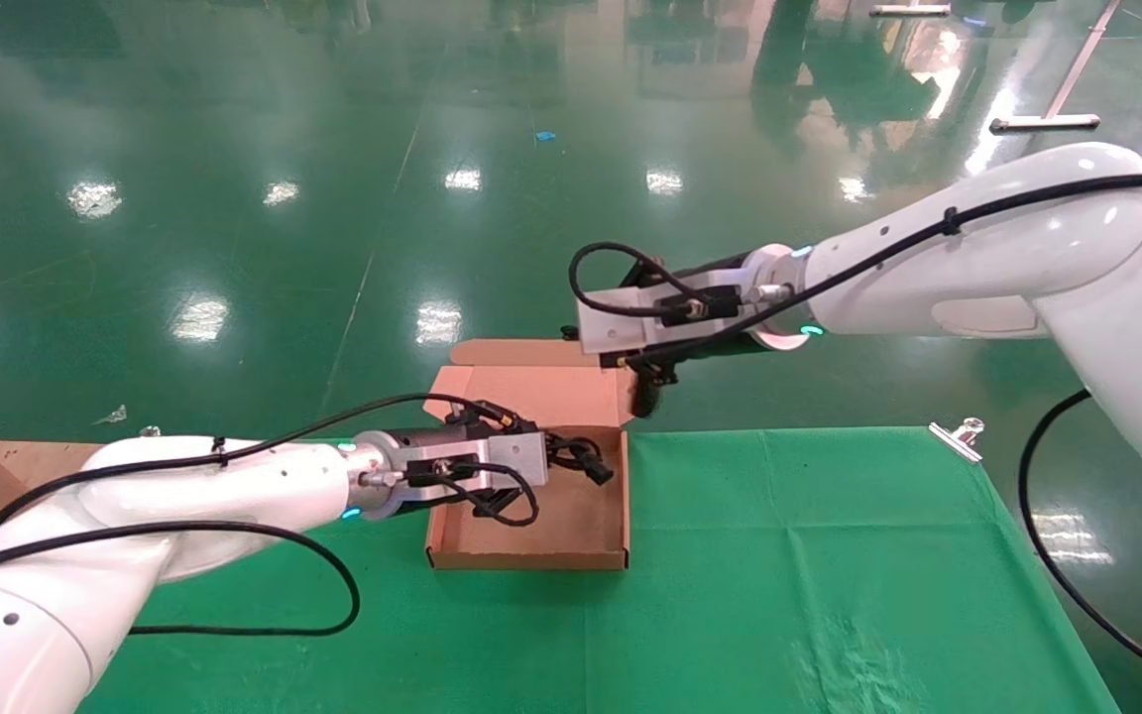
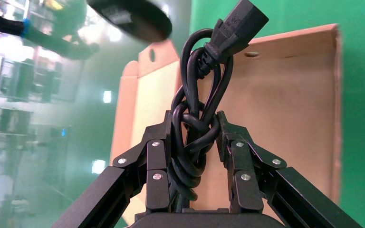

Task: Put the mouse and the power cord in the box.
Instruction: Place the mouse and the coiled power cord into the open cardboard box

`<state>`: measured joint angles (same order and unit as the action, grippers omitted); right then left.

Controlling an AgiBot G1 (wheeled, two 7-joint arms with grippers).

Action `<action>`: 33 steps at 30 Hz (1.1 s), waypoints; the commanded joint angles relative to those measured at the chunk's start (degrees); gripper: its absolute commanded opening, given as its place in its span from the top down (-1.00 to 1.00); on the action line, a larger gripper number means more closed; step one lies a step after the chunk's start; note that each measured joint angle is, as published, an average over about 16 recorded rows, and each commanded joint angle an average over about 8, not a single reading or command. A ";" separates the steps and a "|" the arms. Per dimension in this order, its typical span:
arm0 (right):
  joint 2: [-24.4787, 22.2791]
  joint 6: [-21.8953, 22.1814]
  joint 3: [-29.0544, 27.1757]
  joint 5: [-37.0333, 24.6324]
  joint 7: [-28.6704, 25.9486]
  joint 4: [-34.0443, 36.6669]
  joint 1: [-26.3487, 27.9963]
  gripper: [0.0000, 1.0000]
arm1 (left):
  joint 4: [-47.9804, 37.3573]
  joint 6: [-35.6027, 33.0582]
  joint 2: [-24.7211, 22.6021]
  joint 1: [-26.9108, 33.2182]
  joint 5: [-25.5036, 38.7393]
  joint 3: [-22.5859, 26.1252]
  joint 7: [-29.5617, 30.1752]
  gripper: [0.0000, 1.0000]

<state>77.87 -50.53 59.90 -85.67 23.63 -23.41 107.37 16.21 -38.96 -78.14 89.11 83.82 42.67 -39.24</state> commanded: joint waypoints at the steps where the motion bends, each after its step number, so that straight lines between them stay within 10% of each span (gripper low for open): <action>1: -0.05 -0.32 0.48 0.54 0.30 0.69 0.22 1.00 | 0.08 0.23 0.03 -0.26 -1.02 0.40 -0.28 -1.00; 33: 0.97 6.33 10.57 10.24 -2.37 -10.76 -3.40 1.00 | -8.88 3.81 6.04 6.16 -12.49 1.81 -1.71 -1.00</action>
<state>78.80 -44.30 70.66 -75.41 21.09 -34.05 103.97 7.94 -36.83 -71.60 94.81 71.35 44.54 -41.31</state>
